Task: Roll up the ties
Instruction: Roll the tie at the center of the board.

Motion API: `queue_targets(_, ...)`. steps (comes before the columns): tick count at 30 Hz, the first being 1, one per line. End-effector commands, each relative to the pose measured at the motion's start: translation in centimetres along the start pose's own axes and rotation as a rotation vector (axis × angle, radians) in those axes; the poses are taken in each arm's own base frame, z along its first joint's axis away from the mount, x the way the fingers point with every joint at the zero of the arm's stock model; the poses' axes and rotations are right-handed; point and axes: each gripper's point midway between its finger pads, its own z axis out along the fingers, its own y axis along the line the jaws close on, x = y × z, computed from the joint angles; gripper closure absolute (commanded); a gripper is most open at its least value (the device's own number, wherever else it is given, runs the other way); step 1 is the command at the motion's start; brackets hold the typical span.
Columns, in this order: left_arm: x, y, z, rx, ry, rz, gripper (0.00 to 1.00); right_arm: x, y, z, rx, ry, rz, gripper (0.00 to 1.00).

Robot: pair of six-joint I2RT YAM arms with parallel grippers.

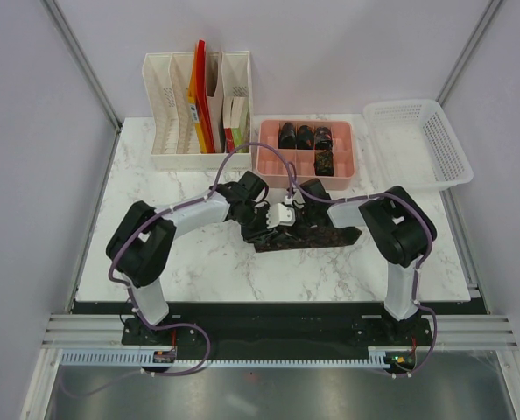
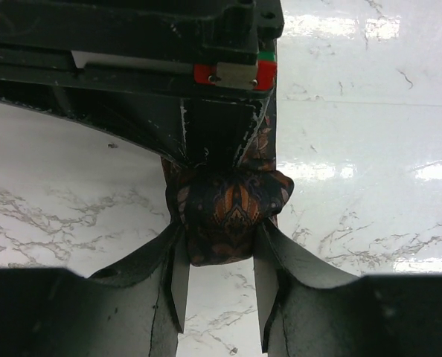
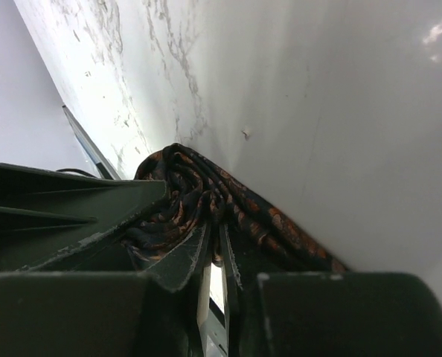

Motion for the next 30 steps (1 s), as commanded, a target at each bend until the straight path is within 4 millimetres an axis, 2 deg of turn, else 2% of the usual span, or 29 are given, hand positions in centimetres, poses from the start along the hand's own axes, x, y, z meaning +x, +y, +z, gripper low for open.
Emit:
queue_targets(1, 2.5, -2.1, 2.5, 0.073, 0.108, -0.043, 0.65, -2.3, 0.7, -1.3, 0.036, -0.062, -0.049, 0.83)
queue_targets(5, 3.4, -2.1, 2.8, 0.081, 0.139, -0.044, 0.67, -2.3, 1.4, -2.0, 0.027, -0.058, -0.063, 0.8)
queue_targets(11, 3.6, -2.1, 3.0, 0.085, 0.152, -0.046, 0.67, -2.7, 2.2, -3.5, 0.017, -0.071, -0.074, 0.62)
queue_targets(15, 3.7, -2.1, 3.0, 0.088, 0.154, -0.043, 0.68, -2.8, 2.4, -4.4, 0.002, -0.078, -0.067, 0.62)
queue_targets(25, 3.5, -2.0, 3.0, 0.096, 0.153, -0.038, 0.69, -2.6, 4.6, -5.7, -0.111, -0.1, -0.092, 0.6)
queue_targets(30, 3.2, -1.9, 2.9, 0.102, 0.144, -0.038, 0.69, -2.3, 4.5, -5.9, -0.112, -0.1, -0.086, 0.5)
